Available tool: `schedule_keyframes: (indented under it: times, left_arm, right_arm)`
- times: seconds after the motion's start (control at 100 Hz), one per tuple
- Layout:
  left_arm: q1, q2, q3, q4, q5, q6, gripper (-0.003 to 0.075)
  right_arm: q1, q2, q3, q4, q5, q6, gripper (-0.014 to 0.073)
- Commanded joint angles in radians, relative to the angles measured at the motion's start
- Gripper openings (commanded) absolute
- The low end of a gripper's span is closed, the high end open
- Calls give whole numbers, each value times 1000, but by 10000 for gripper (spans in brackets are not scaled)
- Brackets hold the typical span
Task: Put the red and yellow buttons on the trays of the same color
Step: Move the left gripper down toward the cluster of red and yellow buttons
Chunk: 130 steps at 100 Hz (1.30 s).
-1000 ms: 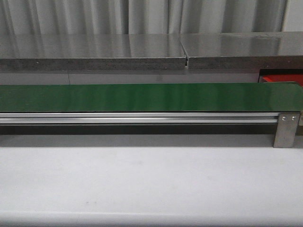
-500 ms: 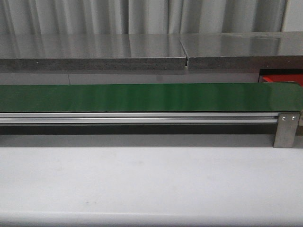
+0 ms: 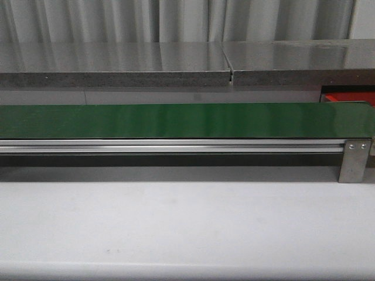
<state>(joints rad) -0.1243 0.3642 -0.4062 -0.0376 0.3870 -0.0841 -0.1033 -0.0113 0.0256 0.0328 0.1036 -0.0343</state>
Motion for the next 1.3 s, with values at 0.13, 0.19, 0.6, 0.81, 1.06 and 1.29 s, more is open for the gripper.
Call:
schedule_keyframes:
  times: [0.13,0.19,0.6,0.81,1.06,1.29]
  left_arm:
    - [0,185,-116,-18,-49,-7,-18]
    - [0,234,-139,-13,-36,-7,6]
    - [30,435,-310,-11,21,-55,526]
    - [164,562,-425,-34,172,-63,526]
    - [345,681,-509,-62,327,-63,526]
    - [523,784,-537,-71,395,-63,526]
  right_arm:
    - [2,-18,-21,0,-73,-6,-116]
    - [2,-18,-21,0,-73,-6,-116]
    - [2,-18,-21,0,-73,-6,-116]
    - [2,-18,-21,0,-73,-6,-116]
    - [2,-18,-21,0,-73,-6,-116]
    - [2,-18,-21,0,-73,-6,-116]
